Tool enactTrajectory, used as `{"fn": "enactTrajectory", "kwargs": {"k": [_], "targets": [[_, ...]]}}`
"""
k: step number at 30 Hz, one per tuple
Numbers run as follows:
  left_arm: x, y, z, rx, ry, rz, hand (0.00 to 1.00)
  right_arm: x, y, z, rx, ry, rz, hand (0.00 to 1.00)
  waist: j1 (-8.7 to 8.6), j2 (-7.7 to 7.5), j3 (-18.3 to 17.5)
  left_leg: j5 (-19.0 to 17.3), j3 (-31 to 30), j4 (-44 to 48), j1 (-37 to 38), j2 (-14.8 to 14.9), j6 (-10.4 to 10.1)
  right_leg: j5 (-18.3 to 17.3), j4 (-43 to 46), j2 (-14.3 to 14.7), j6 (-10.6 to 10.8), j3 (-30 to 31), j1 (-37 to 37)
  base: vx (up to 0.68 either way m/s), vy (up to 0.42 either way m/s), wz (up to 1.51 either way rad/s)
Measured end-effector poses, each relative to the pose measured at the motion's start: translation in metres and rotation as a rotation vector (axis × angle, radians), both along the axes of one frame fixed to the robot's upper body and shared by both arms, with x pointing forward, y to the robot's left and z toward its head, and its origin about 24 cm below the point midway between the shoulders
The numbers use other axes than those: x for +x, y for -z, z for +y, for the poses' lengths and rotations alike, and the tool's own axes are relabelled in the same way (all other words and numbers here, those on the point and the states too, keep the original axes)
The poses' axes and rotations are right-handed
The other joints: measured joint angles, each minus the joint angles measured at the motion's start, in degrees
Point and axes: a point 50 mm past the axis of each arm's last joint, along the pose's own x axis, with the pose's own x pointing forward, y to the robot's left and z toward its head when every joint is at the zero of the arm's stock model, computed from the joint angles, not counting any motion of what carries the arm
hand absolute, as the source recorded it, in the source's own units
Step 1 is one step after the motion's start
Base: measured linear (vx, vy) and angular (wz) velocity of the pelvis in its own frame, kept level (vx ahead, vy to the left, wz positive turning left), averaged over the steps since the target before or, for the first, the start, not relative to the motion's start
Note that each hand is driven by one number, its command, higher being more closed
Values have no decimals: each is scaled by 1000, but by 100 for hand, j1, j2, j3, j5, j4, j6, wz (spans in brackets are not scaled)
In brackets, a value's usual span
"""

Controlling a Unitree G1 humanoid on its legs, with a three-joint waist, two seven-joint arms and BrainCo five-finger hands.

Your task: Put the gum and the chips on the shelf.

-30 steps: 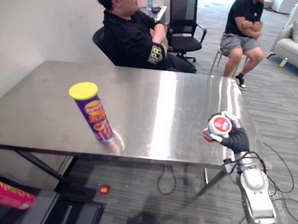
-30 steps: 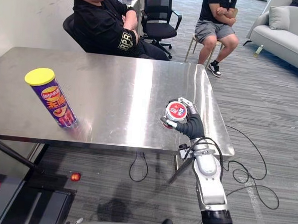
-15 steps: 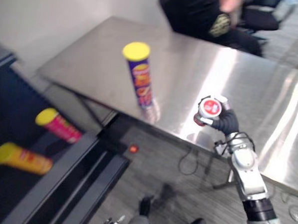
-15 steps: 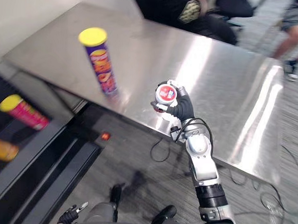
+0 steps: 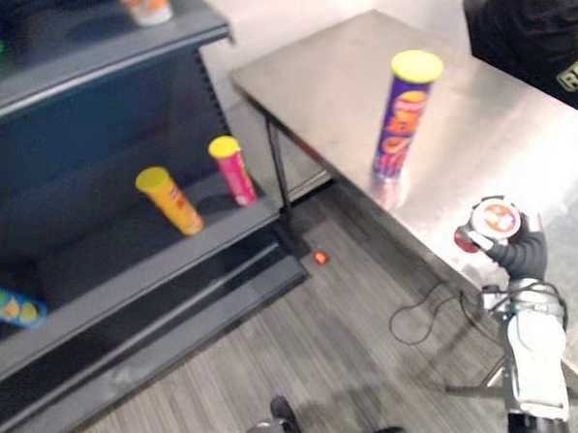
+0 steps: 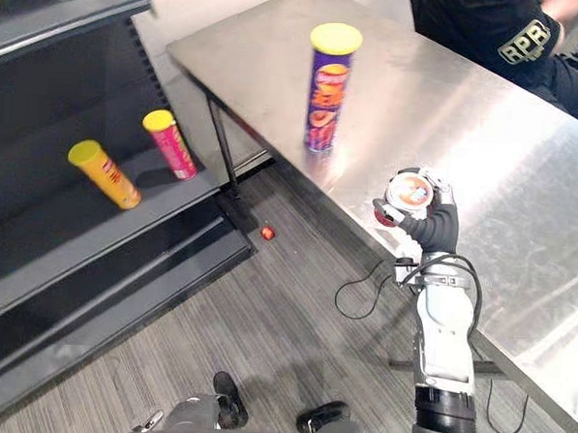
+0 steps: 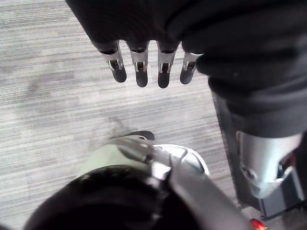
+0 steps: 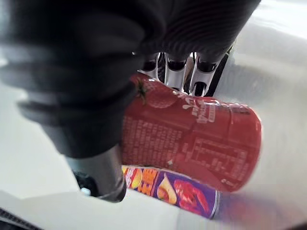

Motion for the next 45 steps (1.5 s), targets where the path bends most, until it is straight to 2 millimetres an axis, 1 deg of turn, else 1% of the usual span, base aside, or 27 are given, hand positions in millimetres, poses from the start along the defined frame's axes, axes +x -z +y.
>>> {"fn": "enactTrajectory", "kwargs": {"k": [2,3,4,9,13,15,18,20,21,24,25,26,27,28,29,30,31,33,34,35,36,37,38,40,41,44,45], "targets": [[-2,-1,6,14,5,11,0,0,-1,1,0,6,-8,100,26,-37,11,-77,-66,123,-106,-146,106,169,31,-143,23,-22,6,-88,336,21],[4,-3,15,39,10,-6,0,-1,3,2,-3,33,7,100,109,-112,70,-130,-151,205,-210,-257,191,400,-203,-142,25,-49,5,-87,328,23],[6,-4,17,43,12,-12,0,-1,4,3,9,40,5,100,147,-138,85,-131,-156,177,-197,-290,192,422,-292,-118,40,12,-3,-59,261,18],[7,-4,16,41,9,-17,0,-1,6,4,14,39,14,100,196,-142,90,-76,-167,12,-124,-376,169,435,-372,-91,57,91,0,-10,43,2],[9,-4,15,35,12,-30,0,-1,7,4,5,20,31,100,190,-155,86,181,-285,-363,-46,-478,244,440,-392,-27,65,55,12,49,-14,11],[10,-5,14,30,14,-41,0,-1,8,5,0,8,40,100,193,-165,89,386,-323,-572,32,-530,312,440,-378,-6,68,57,46,98,-44,21],[11,-4,12,22,8,-48,0,0,9,7,0,-2,45,100,201,-183,99,402,-453,-584,69,-529,325,440,-359,14,69,56,166,87,-62,25],[13,-5,11,21,6,-57,0,4,9,14,0,-34,48,100,230,-251,137,384,-474,-506,96,-514,325,441,-359,15,70,53,264,56,-43,16],[14,-5,11,22,0,-65,0,8,9,22,-3,-67,51,100,254,-294,161,322,-517,-411,89,-487,316,441,-359,26,70,38,327,43,-41,20],[18,-7,13,31,12,-83,0,19,13,45,-17,-173,78,100,404,-392,204,-137,-680,404,-168,-252,331,503,-352,71,164,15,527,34,-4,21],[18,-6,12,30,16,-81,0,20,13,49,-21,-189,80,100,444,-389,204,-229,-730,528,-244,-219,332,540,-333,70,207,18,567,-26,64,28],[18,-6,11,30,26,-82,0,20,14,54,-25,-211,86,100,503,-388,202,-429,-834,730,-331,-203,344,599,-200,2,229,84,627,-33,84,35],[18,-6,11,30,31,-81,0,20,15,56,-27,-221,88,100,521,-385,200,-480,-912,762,-350,-233,371,662,-88,-61,169,155,634,-17,153,61],[18,-6,10,31,46,-80,0,20,16,60,-31,-237,94,100,530,-352,196,-524,-1128,713,-364,-338,456,911,281,-241,-158,595,550,69,208,70],[18,-7,9,34,61,-81,0,20,17,60,-33,-238,98,100,527,-325,203,-493,-1296,613,-266,-438,499,1172,733,-422,-631,1326,275,113,255,94],[19,-7,11,48,86,-79,0,20,19,60,-32,-242,108,100,495,-258,229,-429,-1580,543,-220,-484,541,837,941,-156,-558,2794,-163,144,238,118],[20,-9,17,66,102,-75,0,18,24,60,-33,-251,128,100,442,-236,244,-324,-1895,318,-109,-629,613,296,855,348,-244,3992,-386,118,165,118],[18,-9,20,73,106,-70,0,14,30,60,-34,-259,155,100,360,-261,242,-237,-2192,15,146,-880,595,21,700,824,-84,4978,-509,123,99,124],[17,-9,21,72,91,-70,0,11,34,62,-35,-271,171,100,285,-288,232,-230,-2376,-100,329,-1071,588,-79,552,1030,0,5265,-571,220,123,132],[19,-10,23,75,84,-76,0,8,36,64,-35,-282,178,100,285,-317,213,-236,-2533,-118,408,-1230,595,-79,373,1173,-1,5438,-743,221,116,112],[21,-10,24,76,86,-78,0,8,36,65,-34,-286,180,100,283,-314,212,-233,-2672,-113,421,-1311,602,-78,237,1258,0,5547,-833,224,102,106],[24,-10,24,76,103,-80,0,5,37,64,-28,-289,180,100,263,-355,186,-175,-2923,-107,418,-1431,695,-63,-27,1440,22,5907,-1015,196,53,126],[26,-10,24,76,116,-83,0,3,40,64,-17,-297,192,100,168,-363,179,-149,-3203,-106,419,-1560,729,-42,-202,1561,55,6310,-1146,199,32,138],[24,-9,24,73,118,-71,0,-2,45,63,-14,-298,217,100,74,-370,174,-140,-3635,-115,470,-1758,742,20,-263,1537,152,6520,-1182,212,-28,140],[22,-9,23,70,119,-61,0,-4,49,63,-9,-302,232,100,100,-373,172,-139,-3813,-120,534,-1832,740,71,-380,1471,227,6360,-1097,212,-51,116],[17,-7,23,63,114,-42,0,-3,48,66,16,-328,227,100,169,-347,123,-137,-4119,-124,501,-1858,735,99,-752,1512,199,5987,-955,156,-84,82],[17,-7,21,58,114,-43,0,-4,49,67,45,-331,226,100,147,-346,40,-125,-4427,-125,378,-1872,658,187,-1085,1552,196,5550,-764,129,-137,94]]}}
